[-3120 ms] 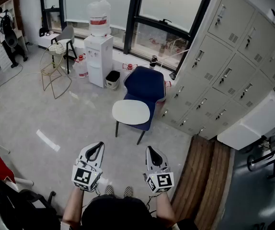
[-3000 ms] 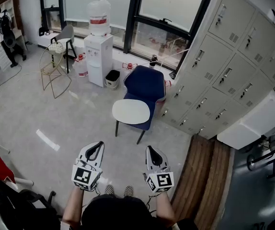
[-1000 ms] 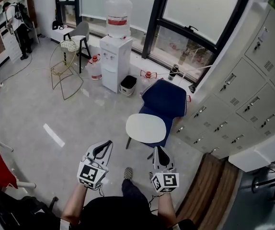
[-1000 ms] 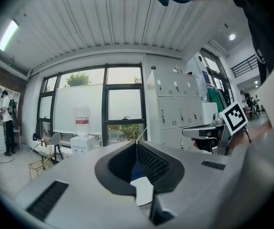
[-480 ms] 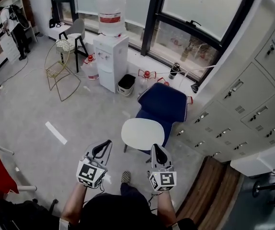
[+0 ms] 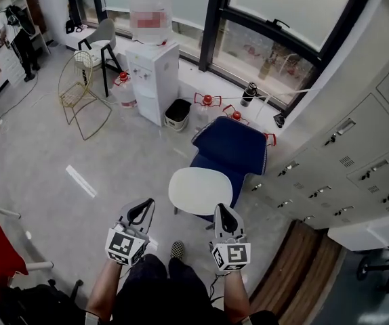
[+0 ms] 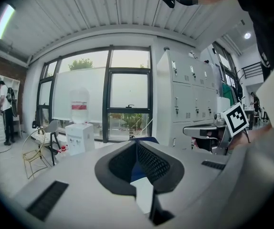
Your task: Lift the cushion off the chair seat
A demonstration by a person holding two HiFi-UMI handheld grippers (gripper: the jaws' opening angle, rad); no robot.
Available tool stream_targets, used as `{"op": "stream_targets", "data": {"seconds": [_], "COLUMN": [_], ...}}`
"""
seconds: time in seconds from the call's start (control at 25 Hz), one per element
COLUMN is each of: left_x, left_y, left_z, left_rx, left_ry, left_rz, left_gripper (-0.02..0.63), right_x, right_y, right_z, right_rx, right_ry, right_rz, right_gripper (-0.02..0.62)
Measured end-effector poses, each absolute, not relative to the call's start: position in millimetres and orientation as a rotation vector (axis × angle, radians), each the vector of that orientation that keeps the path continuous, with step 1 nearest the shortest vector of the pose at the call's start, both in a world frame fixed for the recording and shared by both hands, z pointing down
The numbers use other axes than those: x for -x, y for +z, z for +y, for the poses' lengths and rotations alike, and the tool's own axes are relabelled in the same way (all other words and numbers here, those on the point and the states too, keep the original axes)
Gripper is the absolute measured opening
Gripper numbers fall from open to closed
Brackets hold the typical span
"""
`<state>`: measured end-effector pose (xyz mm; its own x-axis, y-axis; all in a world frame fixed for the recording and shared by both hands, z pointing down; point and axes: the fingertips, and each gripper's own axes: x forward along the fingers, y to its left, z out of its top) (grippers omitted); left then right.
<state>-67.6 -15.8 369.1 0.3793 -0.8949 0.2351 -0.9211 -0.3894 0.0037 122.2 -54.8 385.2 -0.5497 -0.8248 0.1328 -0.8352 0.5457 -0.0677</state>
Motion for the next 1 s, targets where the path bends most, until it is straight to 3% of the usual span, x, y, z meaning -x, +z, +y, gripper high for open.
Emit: {"op": "stream_targets", "data": {"seconds": [0.4, 1.0], "left_x": [68.1, 102.8], "left_y": [425.0, 598.9], "left_z": [-73.1, -153.6], "left_rx": [-2.496, -2.351], "left_ry": [0.401, 0.455], "left_rz": [-1.536, -1.34], "left_gripper": [0.023, 0.023], "right_x": [-109.6, -77.9], "right_y": [435.3, 592.7], "right_z": [-101.5, -156.3], "right_rx": [-1.424, -1.484], "right_ry": [0.258, 0.483], "right_rz": [-2.628, -2.438], "right_gripper": [0.029, 0.029]}}
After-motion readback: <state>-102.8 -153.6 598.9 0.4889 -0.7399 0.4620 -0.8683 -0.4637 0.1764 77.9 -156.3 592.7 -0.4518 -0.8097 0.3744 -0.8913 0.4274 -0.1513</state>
